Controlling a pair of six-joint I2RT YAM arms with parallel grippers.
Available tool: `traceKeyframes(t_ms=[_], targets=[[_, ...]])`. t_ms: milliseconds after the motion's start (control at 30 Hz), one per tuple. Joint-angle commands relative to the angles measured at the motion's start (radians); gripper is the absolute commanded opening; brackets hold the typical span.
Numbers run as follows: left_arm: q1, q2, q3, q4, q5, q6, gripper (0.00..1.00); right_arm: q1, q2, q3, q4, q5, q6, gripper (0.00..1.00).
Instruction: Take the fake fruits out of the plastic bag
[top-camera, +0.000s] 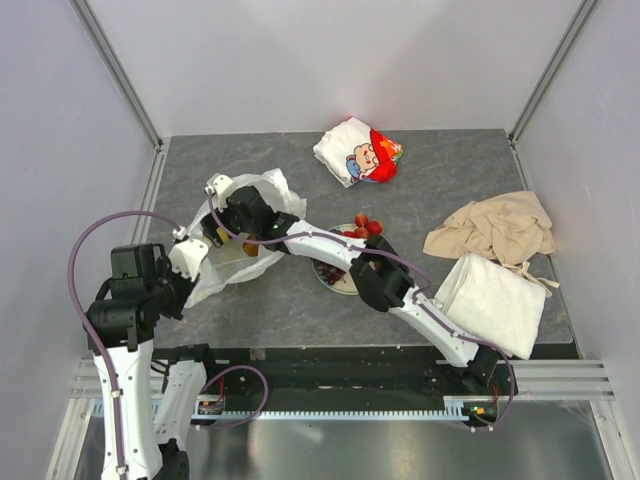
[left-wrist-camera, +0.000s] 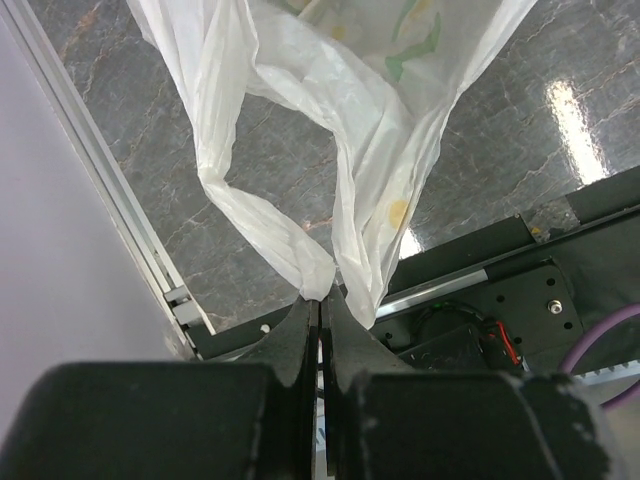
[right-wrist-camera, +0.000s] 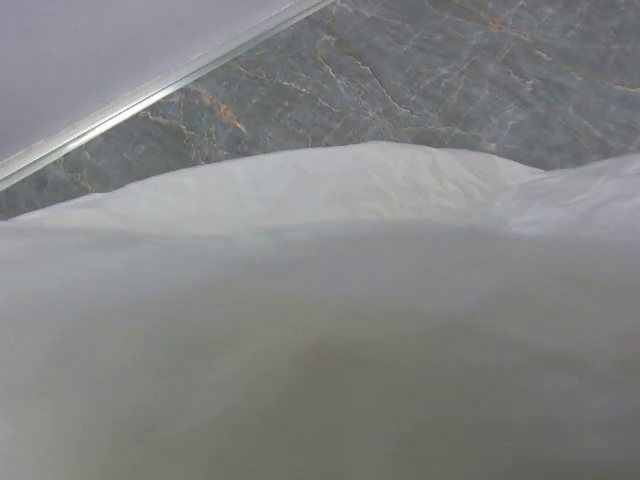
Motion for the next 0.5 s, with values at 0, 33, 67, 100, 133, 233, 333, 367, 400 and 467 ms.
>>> traceKeyframes(t_ms=[0, 33, 67, 100, 133, 233, 333, 367, 400, 467], targets=[[0.004, 0.023, 0.039, -0.176, 0.030, -0.039, 0.02, -0.001, 0.144, 0.140, 0.069, 0.019, 0.099, 0.98], [0.004, 0.024, 0.042, -0.181, 0.030, -0.041, 0.02, -0.002, 0.165, 0.190, 0.075, 0.036, 0.109, 0.98], [0.003, 0.026, 0.042, -0.181, 0.022, -0.042, 0.02, -0.002, 0.208, 0.212, 0.084, 0.038, 0.126, 0.98], [0.004, 0.026, 0.042, -0.181, 0.019, -0.042, 0.02, -0.001, 0.228, 0.233, 0.098, 0.038, 0.131, 0.98], [0.003, 0.024, 0.044, -0.181, 0.016, -0.041, 0.02, -0.001, 0.245, 0.270, 0.101, 0.044, 0.134, 0.98], [0.003, 0.029, 0.052, -0.181, 0.004, -0.044, 0.02, 0.001, 0.257, 0.254, 0.139, 0.049, 0.125, 0.89], [0.004, 0.035, 0.056, -0.181, 0.010, -0.051, 0.02, -0.002, 0.235, 0.208, 0.179, 0.049, 0.103, 0.74], [0.004, 0.040, 0.055, -0.176, 0.014, -0.056, 0.02, -0.004, 0.219, 0.200, 0.184, 0.038, 0.103, 0.68], [0.004, 0.041, 0.055, -0.172, 0.017, -0.059, 0.02, -0.008, 0.210, 0.194, 0.185, 0.027, 0.105, 0.59], [0.004, 0.055, 0.053, -0.156, 0.031, -0.074, 0.02, -0.014, 0.161, 0.168, 0.167, 0.009, 0.109, 0.52]])
